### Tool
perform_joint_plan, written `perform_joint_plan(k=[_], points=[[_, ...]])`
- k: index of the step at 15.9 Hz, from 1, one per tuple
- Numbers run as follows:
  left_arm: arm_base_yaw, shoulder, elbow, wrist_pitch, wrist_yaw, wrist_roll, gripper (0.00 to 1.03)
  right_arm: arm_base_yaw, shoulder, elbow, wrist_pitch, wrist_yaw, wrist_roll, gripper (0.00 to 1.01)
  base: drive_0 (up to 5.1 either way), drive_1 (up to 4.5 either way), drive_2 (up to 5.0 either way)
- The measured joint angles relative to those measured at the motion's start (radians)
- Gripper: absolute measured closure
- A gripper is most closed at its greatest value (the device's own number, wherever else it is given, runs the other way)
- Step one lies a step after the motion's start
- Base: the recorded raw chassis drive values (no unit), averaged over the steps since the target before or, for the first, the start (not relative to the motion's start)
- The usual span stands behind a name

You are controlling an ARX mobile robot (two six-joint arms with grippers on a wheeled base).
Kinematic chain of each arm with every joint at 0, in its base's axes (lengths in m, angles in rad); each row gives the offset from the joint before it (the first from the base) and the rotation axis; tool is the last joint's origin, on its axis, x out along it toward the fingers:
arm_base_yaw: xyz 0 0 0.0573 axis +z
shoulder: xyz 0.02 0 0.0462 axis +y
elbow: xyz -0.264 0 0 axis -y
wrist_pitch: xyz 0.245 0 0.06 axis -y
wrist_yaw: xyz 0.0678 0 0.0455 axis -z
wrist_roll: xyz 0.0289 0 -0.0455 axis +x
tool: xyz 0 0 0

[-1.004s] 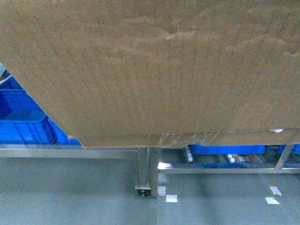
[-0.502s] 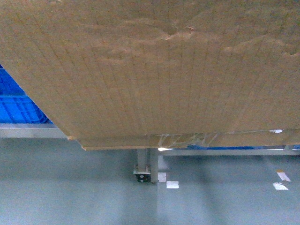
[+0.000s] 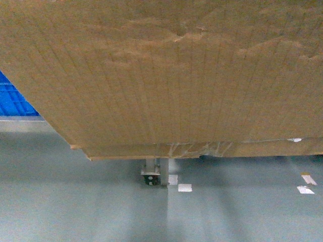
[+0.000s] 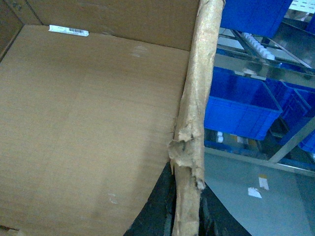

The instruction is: Sort boxes to right shelf from conveyor

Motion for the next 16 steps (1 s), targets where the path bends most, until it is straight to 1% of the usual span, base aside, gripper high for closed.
perform_joint_plan(k=[4,7,10,16], points=[[-0.001,0.0,0.0,0.0,-0.002,0.0,0.99,0.0,0.001,0.0,-0.002,0.002,0.0,0.97,4.7,-3.43,-1.5],[-0.001,0.0,0.0,0.0,-0.002,0.0,0.99,0.0,0.001,0.0,-0.002,0.002,0.0,0.97,4.7,-1.8,-2.5],[-0.001,0.0,0.0,0.001,-0.002,0.0,0.99,0.0,0.0,0.0,-0.001,0.002,0.0,0.97,4.2,-0.43,-4.4],[-0.001,0.0,0.0,0.003,-0.003,0.0,0.99,0.0,0.0,0.0,-0.001,0.002,0.0,0.97,3.6,0.33,-4.9]])
